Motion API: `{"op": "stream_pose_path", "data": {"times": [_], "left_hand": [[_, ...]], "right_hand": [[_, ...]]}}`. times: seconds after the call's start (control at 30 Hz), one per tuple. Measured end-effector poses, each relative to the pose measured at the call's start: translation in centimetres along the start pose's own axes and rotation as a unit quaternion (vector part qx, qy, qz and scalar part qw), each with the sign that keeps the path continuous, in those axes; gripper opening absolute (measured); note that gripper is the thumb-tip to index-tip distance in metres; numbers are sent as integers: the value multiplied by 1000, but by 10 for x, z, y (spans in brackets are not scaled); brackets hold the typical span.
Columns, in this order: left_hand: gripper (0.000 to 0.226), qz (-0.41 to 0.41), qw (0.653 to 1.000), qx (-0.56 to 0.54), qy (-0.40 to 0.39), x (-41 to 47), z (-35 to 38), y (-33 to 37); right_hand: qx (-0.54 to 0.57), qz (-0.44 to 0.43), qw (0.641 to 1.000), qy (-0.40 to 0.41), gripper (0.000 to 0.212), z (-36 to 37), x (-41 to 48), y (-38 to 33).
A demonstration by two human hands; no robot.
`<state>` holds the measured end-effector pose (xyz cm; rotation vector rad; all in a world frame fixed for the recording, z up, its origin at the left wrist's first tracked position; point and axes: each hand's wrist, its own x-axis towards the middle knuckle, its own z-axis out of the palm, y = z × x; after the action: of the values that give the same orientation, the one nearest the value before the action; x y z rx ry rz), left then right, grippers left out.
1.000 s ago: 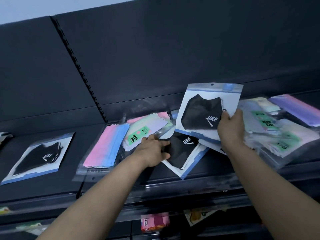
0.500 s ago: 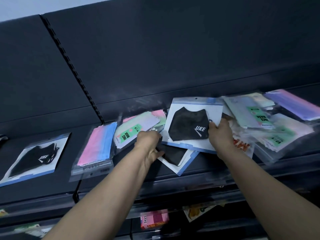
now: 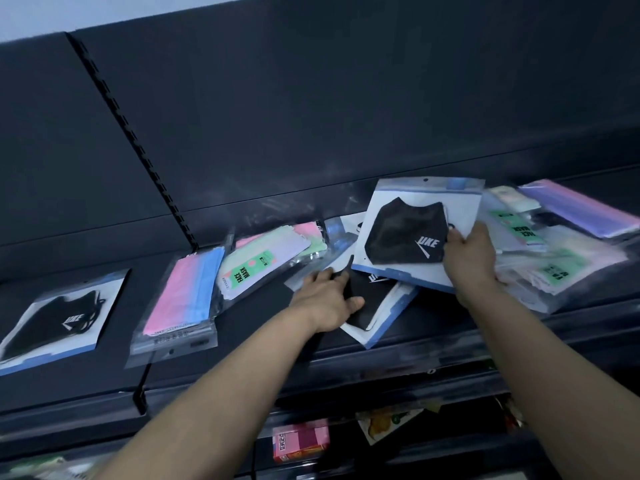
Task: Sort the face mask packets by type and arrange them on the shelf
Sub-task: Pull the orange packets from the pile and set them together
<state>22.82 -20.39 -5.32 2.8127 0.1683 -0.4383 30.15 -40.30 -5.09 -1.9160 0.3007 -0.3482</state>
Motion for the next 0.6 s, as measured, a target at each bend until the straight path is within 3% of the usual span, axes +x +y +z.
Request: {"op": "stream_pose_path", "data": {"times": [0.1, 0.2, 0.23, 0.3, 0.37, 0.5, 0.6], "left_hand": [[50, -45, 995, -58, 73, 8, -9, -10], [38, -147, 959, -196, 143, 10, -17, -19], [34, -173, 929, -287, 158, 10, -19, -19], [30, -207, 831, -485, 176, 7, -20, -17], [15, -207, 751, -608, 151, -2, -15, -9], [17, -216, 686, -688, 97, -10, -11, 4], [9, -201, 672, -707, 89, -4, -10, 8]], "right_hand": [[74, 30, 997, 18, 24, 0, 3, 0], [113, 57, 992, 16, 26, -4, 3, 5], [116, 55, 992, 4, 26, -4, 2, 7], [117, 40, 991, -48, 26, 1, -1, 10], [98, 29, 987, -127, 27, 7, -5, 11], [11, 26, 980, -196, 33, 11, -2, 15], [30, 44, 982, -180, 27, 8, 3, 16]]}}
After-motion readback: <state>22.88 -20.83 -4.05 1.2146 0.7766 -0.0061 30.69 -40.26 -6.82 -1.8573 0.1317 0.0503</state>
